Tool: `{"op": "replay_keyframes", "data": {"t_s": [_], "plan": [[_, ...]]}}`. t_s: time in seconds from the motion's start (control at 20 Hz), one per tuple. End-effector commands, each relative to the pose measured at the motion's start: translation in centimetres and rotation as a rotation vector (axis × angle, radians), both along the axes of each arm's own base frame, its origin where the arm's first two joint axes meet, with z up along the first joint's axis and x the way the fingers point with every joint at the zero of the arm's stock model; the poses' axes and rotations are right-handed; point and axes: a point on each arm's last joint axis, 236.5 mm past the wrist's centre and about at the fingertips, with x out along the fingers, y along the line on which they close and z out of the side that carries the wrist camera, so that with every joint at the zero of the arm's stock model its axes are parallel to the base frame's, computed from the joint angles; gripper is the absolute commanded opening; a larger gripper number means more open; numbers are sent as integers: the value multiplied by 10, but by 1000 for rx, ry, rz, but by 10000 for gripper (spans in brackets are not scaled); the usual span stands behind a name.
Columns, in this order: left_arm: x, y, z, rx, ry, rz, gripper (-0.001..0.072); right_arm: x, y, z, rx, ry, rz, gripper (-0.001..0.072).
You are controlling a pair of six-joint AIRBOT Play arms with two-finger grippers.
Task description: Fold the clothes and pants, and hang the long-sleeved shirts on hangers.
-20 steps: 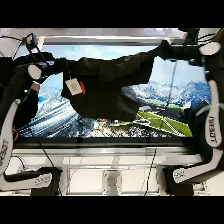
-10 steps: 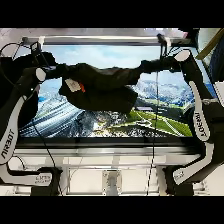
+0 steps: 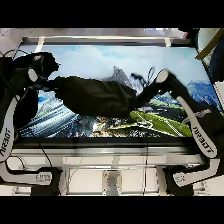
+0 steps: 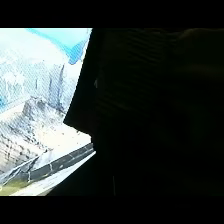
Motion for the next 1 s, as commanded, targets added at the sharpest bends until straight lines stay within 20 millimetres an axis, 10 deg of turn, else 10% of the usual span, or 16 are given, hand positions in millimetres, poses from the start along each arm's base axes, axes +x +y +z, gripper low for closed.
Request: {"op": "replay_keyframes", "data": {"t_s": [0.0,0.35,0.4,0.45,0.5,0.65,0.95], "plan": [[-19,19,-29,93,133,-30,22,-21,14,-52,-37,-2,-50,2],[-26,29,-73,157,245,-55,24,-47,47,-68,-16,46,-2,33],[-26,26,-73,152,245,-55,80,-53,51,-61,11,83,-1,149],[-24,23,-67,152,231,-54,333,-58,52,-50,30,107,14,319],[-22,23,-55,152,202,-52,588,-63,51,-34,43,116,43,341],[-16,24,7,160,64,-40,602,-63,29,31,57,70,74,336],[-39,24,142,171,-232,-15,602,-22,-77,133,-56,-333,-219,353]]}}
